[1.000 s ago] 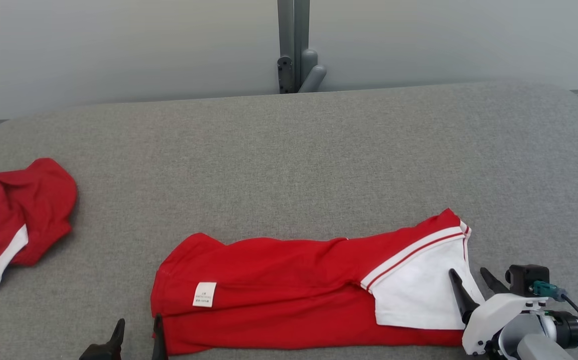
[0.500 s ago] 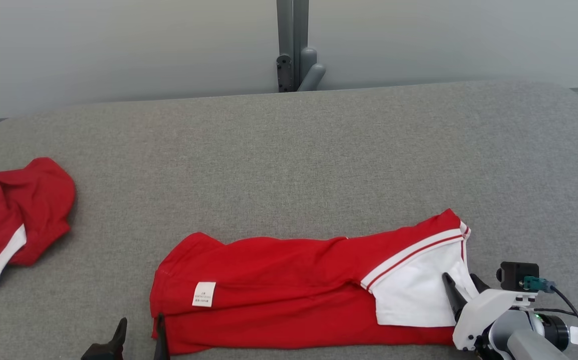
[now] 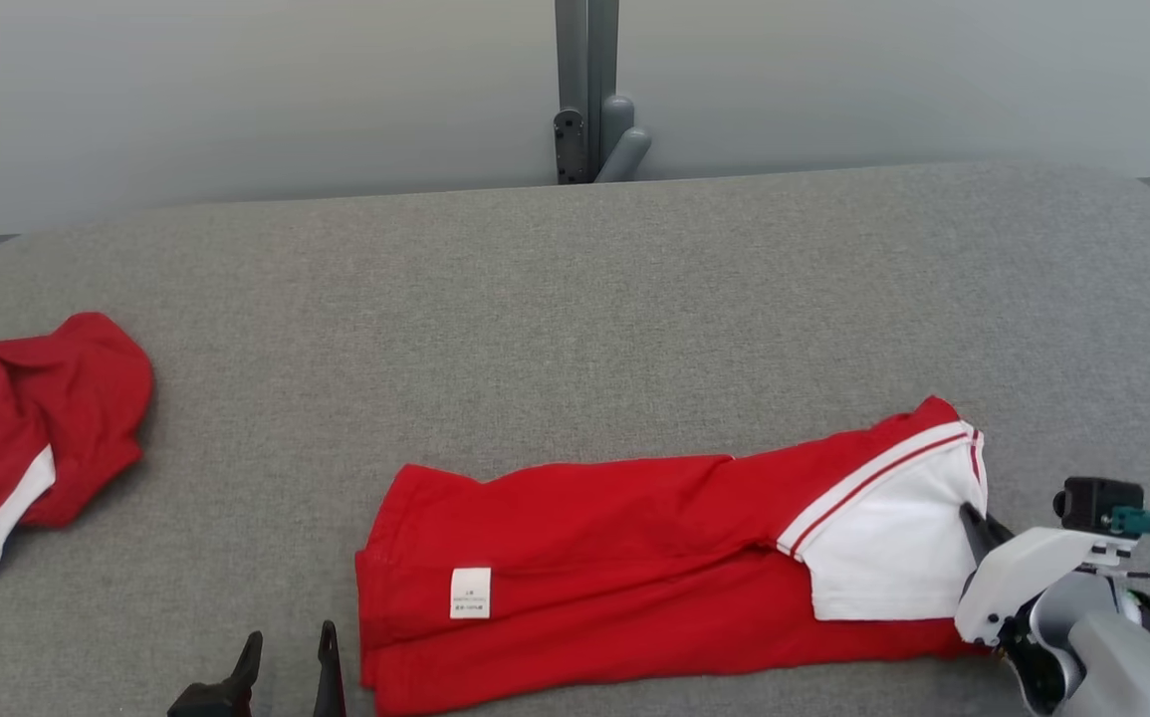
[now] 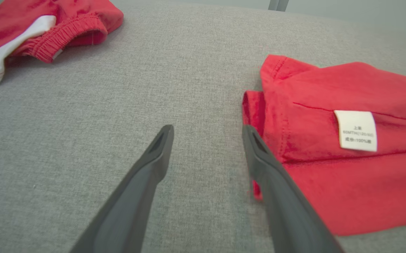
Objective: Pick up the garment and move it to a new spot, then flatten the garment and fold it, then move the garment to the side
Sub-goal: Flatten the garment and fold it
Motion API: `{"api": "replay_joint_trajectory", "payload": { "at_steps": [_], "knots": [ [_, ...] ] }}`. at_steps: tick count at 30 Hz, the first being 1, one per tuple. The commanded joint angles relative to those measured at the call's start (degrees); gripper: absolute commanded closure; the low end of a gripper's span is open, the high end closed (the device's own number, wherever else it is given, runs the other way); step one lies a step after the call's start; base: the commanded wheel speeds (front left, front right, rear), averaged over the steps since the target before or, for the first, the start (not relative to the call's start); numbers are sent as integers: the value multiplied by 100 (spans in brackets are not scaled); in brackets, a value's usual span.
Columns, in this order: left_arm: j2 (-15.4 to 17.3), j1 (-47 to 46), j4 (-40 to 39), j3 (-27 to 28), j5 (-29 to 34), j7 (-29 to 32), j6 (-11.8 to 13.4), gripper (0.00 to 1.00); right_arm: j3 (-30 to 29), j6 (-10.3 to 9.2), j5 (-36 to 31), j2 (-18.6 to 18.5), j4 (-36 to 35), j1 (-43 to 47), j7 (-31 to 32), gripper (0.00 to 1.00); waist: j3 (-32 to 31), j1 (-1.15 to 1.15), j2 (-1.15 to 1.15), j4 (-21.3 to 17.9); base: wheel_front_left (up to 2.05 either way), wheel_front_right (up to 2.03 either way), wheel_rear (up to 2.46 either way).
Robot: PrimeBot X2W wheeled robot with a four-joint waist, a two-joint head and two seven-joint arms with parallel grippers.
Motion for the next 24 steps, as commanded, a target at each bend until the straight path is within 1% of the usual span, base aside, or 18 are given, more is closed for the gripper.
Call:
{"api": "replay_joint_trajectory", "payload": {
  "at_steps": [1, 3, 6, 7, 8, 10, 12, 15, 20, 21, 24],
  "knots": [
    [24, -10, -13, 0, -38, 1, 14, 0, 12, -15, 84, -102, -94, -96, 71, 100, -16, 0, 0, -20, 0, 0, 0],
    [24, 26, -11, -6, -52, 1, 21, 0, 90, -13, 247, -193, -358, -111, 317, 100, -42, 0, 0, -49, 0, 0, 0],
    [23, 53, -16, -51, -102, 1, 19, 0, 222, -11, 585, -337, -1002, -120, 755, 100, -81, 0, 0, -100, 0, 0, 0],
    [23, 58, -13, -72, -111, 1, 23, 0, 293, -11, 701, -388, -1272, -96, 920, 100, -92, 0, 0, -114, 0, 0, 0],
    [24, 59, -19, -124, -144, 1, 32, 0, 454, -10, 928, -464, -1830, 2, 1269, 100, -109, 0, 0, -136, 0, 0, 0],
    [24, 59, -44, -153, -235, 1, 17, 0, 564, -9, 1182, -518, -2420, 116, 1620, 100, -125, 0, 0, -148, 0, 0, 0],
    [22, 60, -58, -184, -236, 1, 6, 0, 685, -9, 1362, -581, -2961, 207, 1954, 100, -139, 0, 0, -146, 0, 0, 0],
    [25, 52, -62, -220, -266, 1, 37, 0, 870, -8, 1644, -537, -3650, 406, 2499, 100, -163, 0, 0, -111, 0, 0, 0],
    [24, 44, -87, -273, -277, 1, 73, 0, 1109, -8, 1891, -462, -4360, 676, 3353, 100, -202, 0, 0, 61, 0, 0, 0],
    [24, 44, -87, -273, -277, 1, 73, 0, 1109, -8, 1891, -462, -4360, 676, 3353, 100, -202, 0, 0, 61, 0, 0, 0],
    [23, 44, -88, -303, -304, 1, 83, 0, 1193, -8, 1884, -349, -4594, 745, 3687, 100, -220, 0, 0, 217, 0, 0, 0]
  ]
}}
